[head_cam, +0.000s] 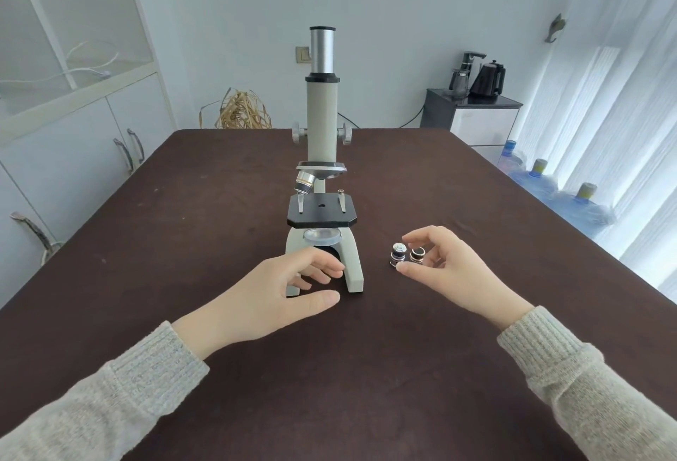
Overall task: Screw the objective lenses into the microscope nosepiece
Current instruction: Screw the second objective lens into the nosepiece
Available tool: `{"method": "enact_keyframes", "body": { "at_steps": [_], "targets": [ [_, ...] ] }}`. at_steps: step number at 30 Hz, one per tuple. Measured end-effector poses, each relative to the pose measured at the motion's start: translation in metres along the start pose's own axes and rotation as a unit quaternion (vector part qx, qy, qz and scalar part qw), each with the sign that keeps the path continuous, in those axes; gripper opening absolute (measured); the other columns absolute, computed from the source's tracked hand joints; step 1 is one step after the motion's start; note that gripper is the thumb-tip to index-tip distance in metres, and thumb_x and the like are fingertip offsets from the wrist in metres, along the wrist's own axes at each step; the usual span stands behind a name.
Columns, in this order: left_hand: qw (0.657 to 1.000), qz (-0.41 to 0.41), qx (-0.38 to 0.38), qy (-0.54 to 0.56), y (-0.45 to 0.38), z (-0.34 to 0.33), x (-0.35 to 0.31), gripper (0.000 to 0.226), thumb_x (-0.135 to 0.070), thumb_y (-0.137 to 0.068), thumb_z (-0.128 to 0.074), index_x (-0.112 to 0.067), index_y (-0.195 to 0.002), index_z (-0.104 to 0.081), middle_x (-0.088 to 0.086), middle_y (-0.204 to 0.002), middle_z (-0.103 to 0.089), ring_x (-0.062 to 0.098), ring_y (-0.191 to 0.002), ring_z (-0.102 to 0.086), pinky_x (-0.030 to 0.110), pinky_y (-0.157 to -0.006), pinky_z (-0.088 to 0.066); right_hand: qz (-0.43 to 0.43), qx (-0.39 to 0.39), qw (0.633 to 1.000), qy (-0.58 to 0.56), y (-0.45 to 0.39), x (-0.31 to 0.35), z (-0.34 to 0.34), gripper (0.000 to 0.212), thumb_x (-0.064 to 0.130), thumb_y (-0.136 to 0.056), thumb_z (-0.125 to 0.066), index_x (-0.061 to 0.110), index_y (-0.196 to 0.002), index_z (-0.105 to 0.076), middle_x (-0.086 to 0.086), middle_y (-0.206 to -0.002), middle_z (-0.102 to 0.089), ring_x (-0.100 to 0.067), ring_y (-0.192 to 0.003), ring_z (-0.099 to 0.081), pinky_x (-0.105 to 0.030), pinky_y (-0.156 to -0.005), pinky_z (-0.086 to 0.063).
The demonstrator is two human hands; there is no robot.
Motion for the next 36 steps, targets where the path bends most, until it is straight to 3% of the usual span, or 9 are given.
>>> {"method": "enact_keyframes", "body": {
  "at_steps": [6,10,16,21,26,30,36],
  "targets": [
    [1.0,0.003,-0.012,-0.008,0.0,-0.004,0.003,0.022,-0.028,-0.09,-0.067,-0.04,-0.108,-0.061,-0.028,-0.11,-0.067,-0.002,-0.108,-0.061,0.021,-0.091,-0.047,-0.056,0.039,0.995,0.071,-0.018,-0.026,0.007,0.046,0.028,-0.083,-0.074,0.025,-0.123,-0.052,0.001,-0.121,-0.047,-0.007,-0.067,-0.049,-0.014,-0.068,-0.041],
    [0.999,0.009,-0.027,-0.014,0.0,-0.007,0.004,0.019,-0.029,-0.09,-0.066,-0.04,-0.105,-0.063,-0.028,-0.104,-0.068,-0.003,-0.102,-0.063,0.014,-0.086,-0.047,-0.078,0.075,0.988,0.114,-0.025,-0.035,0.004,0.051,0.028,-0.085,-0.071,0.021,-0.13,-0.05,-0.002,-0.121,-0.043,-0.011,-0.075,-0.052,-0.02,-0.077,-0.039],
    [0.999,0.022,-0.022,-0.01,0.001,-0.01,0.007,0.019,-0.03,-0.089,-0.067,-0.04,-0.105,-0.065,-0.027,-0.104,-0.069,0.0,-0.101,-0.064,0.014,-0.087,-0.048,-0.072,0.08,0.986,0.13,-0.029,-0.037,0.001,0.029,0.023,-0.09,-0.064,0.024,-0.119,-0.058,0.002,-0.102,-0.049,-0.007,-0.08,-0.05,-0.023,-0.082,-0.038],
    [0.999,0.029,-0.018,-0.009,0.001,-0.011,0.009,0.019,-0.03,-0.089,-0.067,-0.04,-0.105,-0.065,-0.027,-0.103,-0.069,-0.001,-0.101,-0.064,0.015,-0.088,-0.048,-0.07,0.059,0.988,0.127,-0.028,-0.038,-0.001,0.011,0.022,-0.09,-0.063,0.027,-0.099,-0.058,0.001,-0.096,-0.056,-0.007,-0.078,-0.05,-0.023,-0.072,-0.037],
    [0.999,0.032,-0.02,-0.004,0.002,-0.01,0.009,0.019,-0.028,-0.09,-0.067,-0.04,-0.104,-0.066,-0.025,-0.103,-0.07,0.0,-0.101,-0.065,0.015,-0.088,-0.048,-0.081,0.046,0.991,0.097,-0.027,-0.042,0.0,0.008,0.024,-0.089,-0.064,0.025,-0.096,-0.061,0.003,-0.088,-0.061,-0.009,-0.072,-0.052,-0.018,-0.063,-0.038],
    [0.999,0.034,-0.03,0.004,0.004,-0.007,0.009,0.02,-0.025,-0.091,-0.065,-0.039,-0.105,-0.066,-0.023,-0.102,-0.07,0.002,-0.1,-0.065,0.019,-0.089,-0.05,-0.1,0.04,0.992,0.059,-0.027,-0.043,0.002,0.01,0.024,-0.085,-0.069,0.021,-0.093,-0.064,0.005,-0.081,-0.059,-0.011,-0.071,-0.052,-0.023,-0.067,-0.042],
    [0.999,0.03,-0.042,0.007,0.009,-0.002,0.005,0.019,-0.022,-0.092,-0.064,-0.036,-0.105,-0.066,-0.023,-0.101,-0.07,0.003,-0.101,-0.065,0.02,-0.09,-0.05,-0.101,-0.003,0.995,-0.013,-0.021,-0.03,0.011,0.012,0.028,-0.082,-0.073,0.02,-0.088,-0.066,0.003,-0.086,-0.071,-0.008,-0.075,-0.06,-0.027,-0.072,-0.047]
  ]
}}
Point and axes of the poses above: each hand's wrist, its own y-axis away from the middle knuckle, its own z-axis out of the back of the hand, x = y × z, the point moved 2 cm from there along -y, towards the middle knuckle
